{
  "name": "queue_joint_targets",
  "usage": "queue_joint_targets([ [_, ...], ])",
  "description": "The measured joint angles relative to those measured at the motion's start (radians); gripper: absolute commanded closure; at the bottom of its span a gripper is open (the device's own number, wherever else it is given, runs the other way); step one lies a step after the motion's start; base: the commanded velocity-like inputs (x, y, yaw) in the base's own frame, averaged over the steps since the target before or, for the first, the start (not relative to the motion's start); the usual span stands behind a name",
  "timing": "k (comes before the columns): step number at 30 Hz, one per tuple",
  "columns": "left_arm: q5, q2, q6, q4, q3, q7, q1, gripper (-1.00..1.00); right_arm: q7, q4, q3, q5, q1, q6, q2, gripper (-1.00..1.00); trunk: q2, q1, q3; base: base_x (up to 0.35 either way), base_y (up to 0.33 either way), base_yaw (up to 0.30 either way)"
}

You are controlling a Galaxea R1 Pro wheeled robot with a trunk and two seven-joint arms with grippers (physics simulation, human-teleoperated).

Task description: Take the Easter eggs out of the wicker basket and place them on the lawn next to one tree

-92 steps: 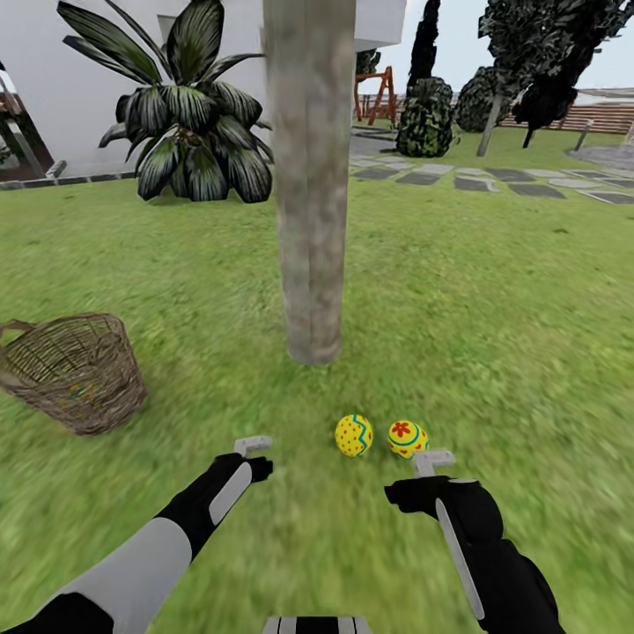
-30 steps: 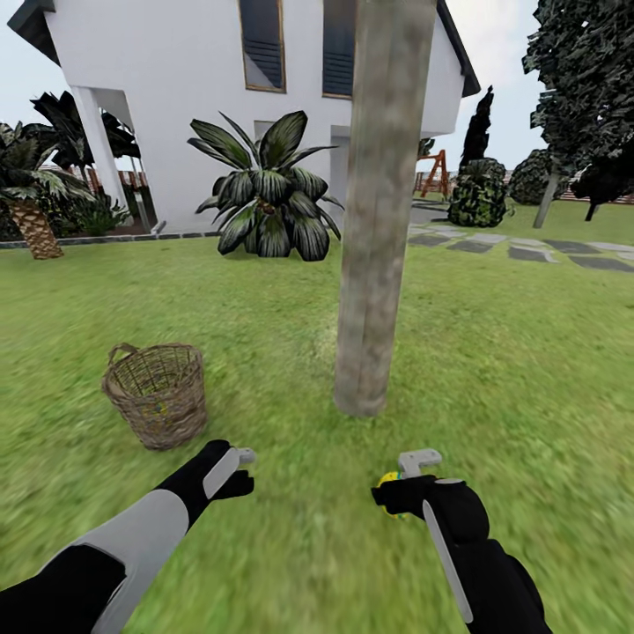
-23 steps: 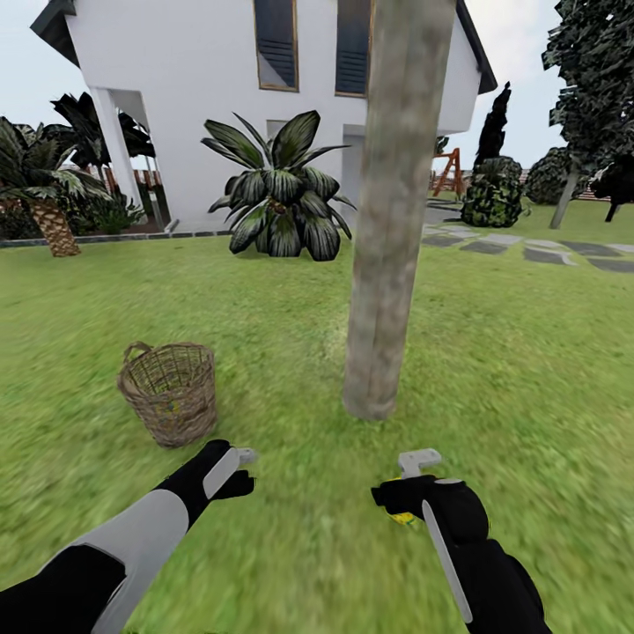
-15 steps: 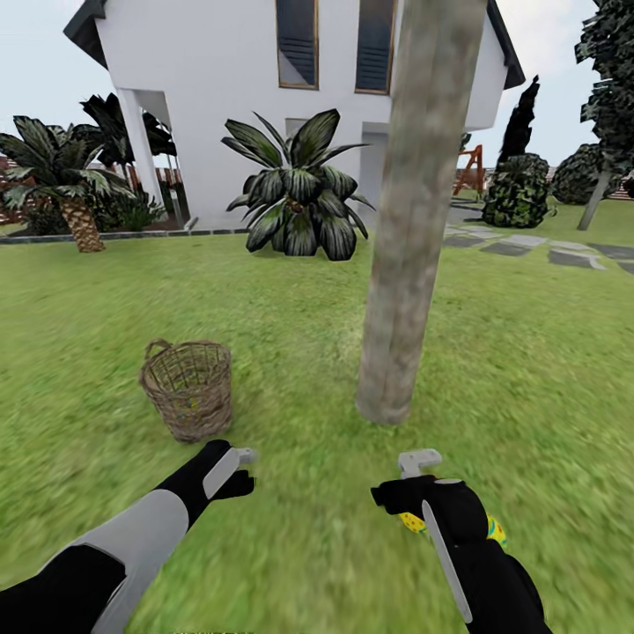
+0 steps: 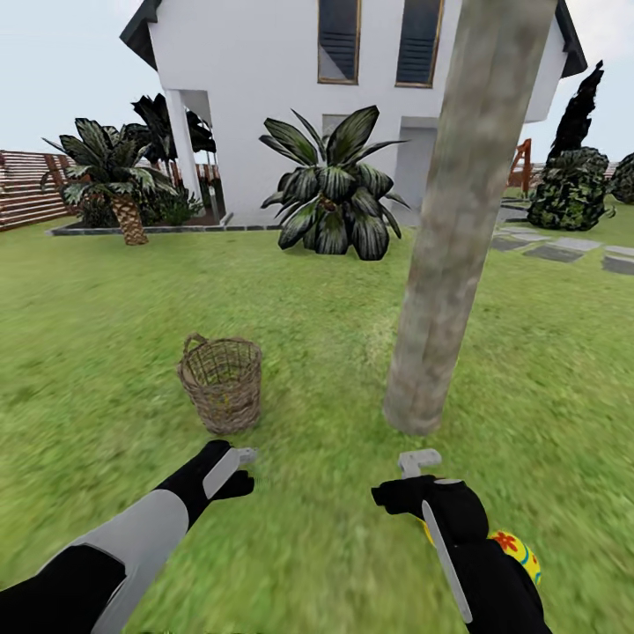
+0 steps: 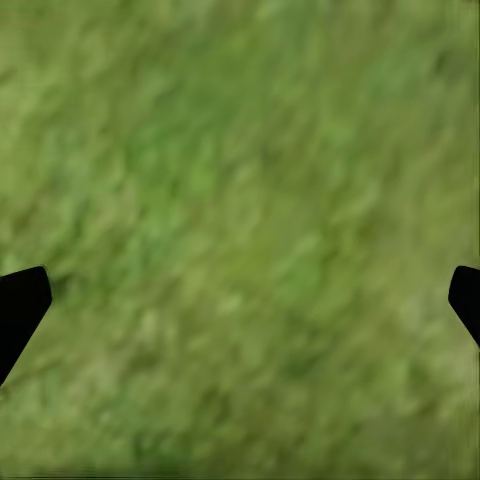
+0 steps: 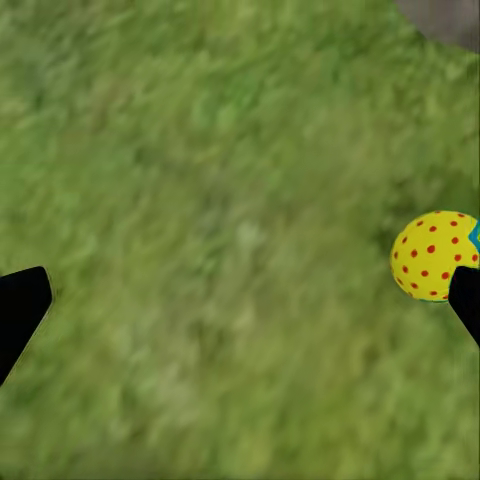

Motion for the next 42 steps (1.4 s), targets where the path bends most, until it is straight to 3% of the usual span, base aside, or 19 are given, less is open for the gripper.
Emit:
queue_joint_targets([
  [42, 0.002, 0.001, 0.0, -0.002, 0.0, -0.005, 0.0, -1.0, 0.0, 0.002, 0.0, 0.003, 0.0, 0.0, 0.0, -1.0, 0.294, -0.161, 0.1, 0.0, 0.0, 0.249],
])
